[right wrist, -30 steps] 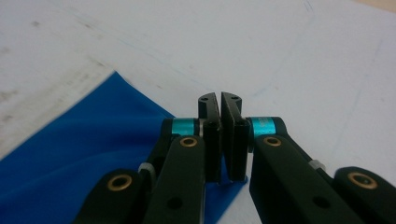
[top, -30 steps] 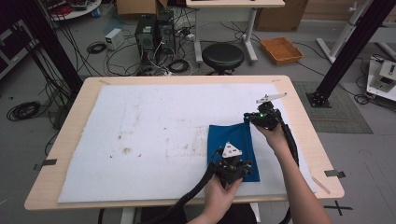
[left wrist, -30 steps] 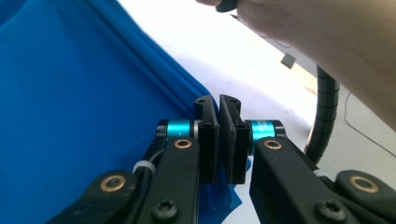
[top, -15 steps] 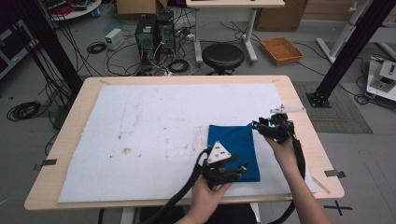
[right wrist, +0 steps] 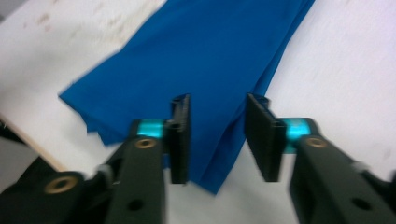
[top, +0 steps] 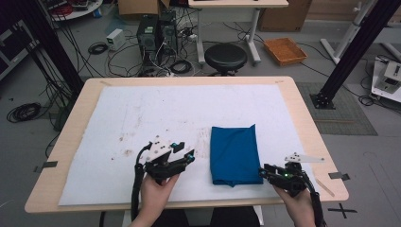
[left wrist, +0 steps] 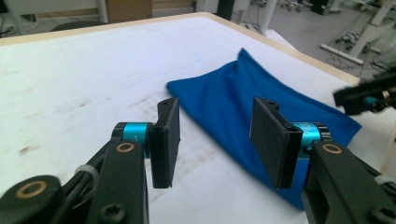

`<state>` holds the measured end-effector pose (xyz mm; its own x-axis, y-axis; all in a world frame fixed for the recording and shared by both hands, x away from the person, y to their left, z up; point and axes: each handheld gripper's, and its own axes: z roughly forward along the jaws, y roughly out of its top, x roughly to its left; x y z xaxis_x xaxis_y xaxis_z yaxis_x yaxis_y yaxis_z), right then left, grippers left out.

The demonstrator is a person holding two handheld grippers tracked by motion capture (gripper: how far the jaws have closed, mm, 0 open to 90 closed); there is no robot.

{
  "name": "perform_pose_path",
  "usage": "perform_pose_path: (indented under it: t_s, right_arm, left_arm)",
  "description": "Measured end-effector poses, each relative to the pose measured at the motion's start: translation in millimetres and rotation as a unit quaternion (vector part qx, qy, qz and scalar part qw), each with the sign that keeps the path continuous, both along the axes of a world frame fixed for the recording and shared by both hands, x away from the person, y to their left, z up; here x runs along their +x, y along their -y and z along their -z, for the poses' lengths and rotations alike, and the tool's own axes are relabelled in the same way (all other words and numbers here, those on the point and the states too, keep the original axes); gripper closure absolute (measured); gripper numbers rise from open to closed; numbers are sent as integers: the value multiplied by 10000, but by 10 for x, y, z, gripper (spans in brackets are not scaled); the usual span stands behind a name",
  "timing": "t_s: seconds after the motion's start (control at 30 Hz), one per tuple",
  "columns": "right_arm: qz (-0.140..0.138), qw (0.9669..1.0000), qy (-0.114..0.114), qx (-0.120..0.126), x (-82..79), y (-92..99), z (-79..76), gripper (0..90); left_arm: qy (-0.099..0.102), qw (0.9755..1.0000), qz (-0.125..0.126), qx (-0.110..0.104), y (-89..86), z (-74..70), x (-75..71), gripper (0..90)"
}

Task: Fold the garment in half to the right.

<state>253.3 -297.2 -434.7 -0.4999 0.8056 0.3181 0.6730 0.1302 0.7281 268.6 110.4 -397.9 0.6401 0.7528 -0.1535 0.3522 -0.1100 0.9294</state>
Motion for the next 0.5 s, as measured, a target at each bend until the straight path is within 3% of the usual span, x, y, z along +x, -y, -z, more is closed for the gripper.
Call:
perform_pose_path:
  t_s: [0.07,0.13,0.37,0.5]
  right_arm:
    - [-86,9999,-95,1,-15,-8,68,838]
    - [-67,9999,-96,-35,-40,-1,104,883]
    - [5,9999,-20,-137,-164,49,88,878]
    - [89,9999,26,-106,-162,76,64,761]
  left_arm:
    - [-59,10000,-67,-39,-87,36,-2,527]
    - [-115,9999,-93,-68,-136,57,-1,527]
    - [-131,9998,-127,-101,-233,68,-1,527]
    - [-132,9998,-95,-88,-254,69,18,527]
